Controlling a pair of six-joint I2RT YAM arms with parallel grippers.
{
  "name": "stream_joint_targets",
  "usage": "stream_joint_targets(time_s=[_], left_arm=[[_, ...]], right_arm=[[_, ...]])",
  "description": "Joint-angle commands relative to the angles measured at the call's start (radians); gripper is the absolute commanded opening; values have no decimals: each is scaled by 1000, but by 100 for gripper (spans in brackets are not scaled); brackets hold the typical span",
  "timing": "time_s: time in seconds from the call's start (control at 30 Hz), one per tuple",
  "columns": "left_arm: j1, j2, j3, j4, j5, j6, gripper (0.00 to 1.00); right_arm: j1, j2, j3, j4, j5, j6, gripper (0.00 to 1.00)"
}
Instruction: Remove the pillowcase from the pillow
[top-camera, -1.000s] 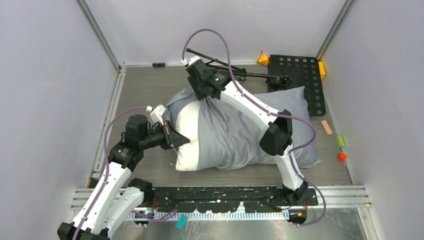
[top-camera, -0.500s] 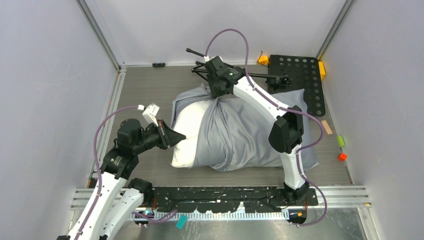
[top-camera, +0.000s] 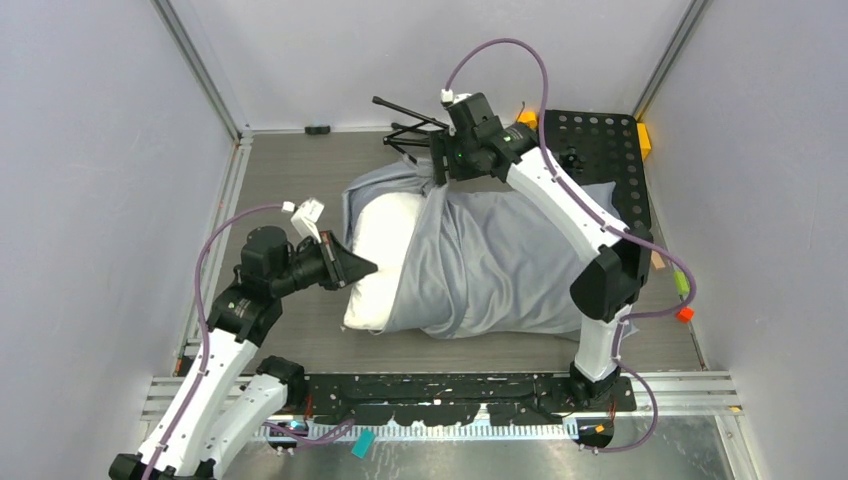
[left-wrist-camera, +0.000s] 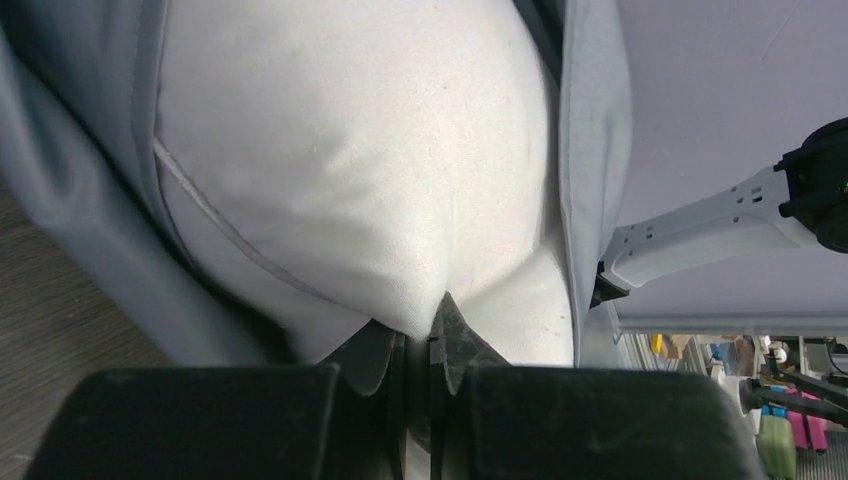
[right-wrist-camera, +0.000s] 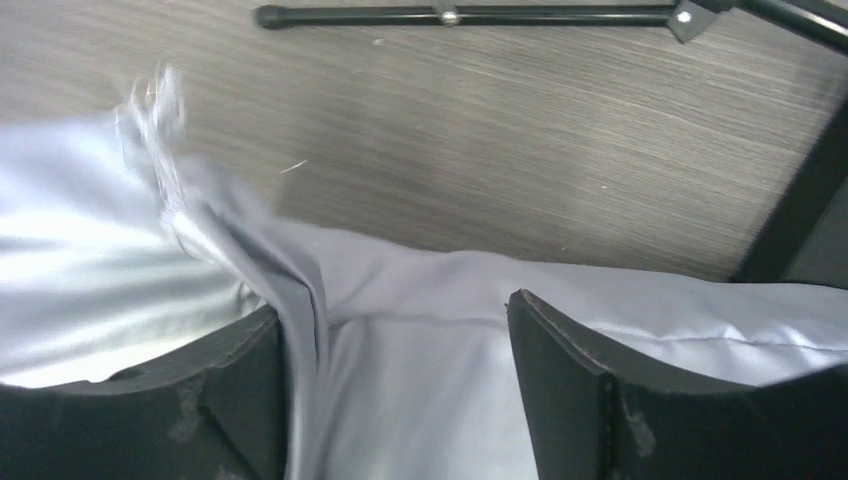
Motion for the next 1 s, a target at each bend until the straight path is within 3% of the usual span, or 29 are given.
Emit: stream_joint_targets(time_s=[0.0,0.27,0.47,0.63,0.8,0.97], left_arm=[[-7,20,43,184,70,-55,0],[-5,110,109,151,45,-86,0],[-5,117,161,115,-1,-73,0],[-5,146,218,62,-25,-67,0],[-5,163,239,55,-44,-79,0],[-5,174,253,34,-56,-104,0]], right_arm=[[103,-117,30,-3,-116,-17,78],[287,-320,-84,25,7,-82,86],[370,-434,-192,-2,-28,-54,86],[610,-519,-291,18,95,-113,86],[677,-563,-392,137,140,-159,82],[688,-492,-374,168,190,-191,81]])
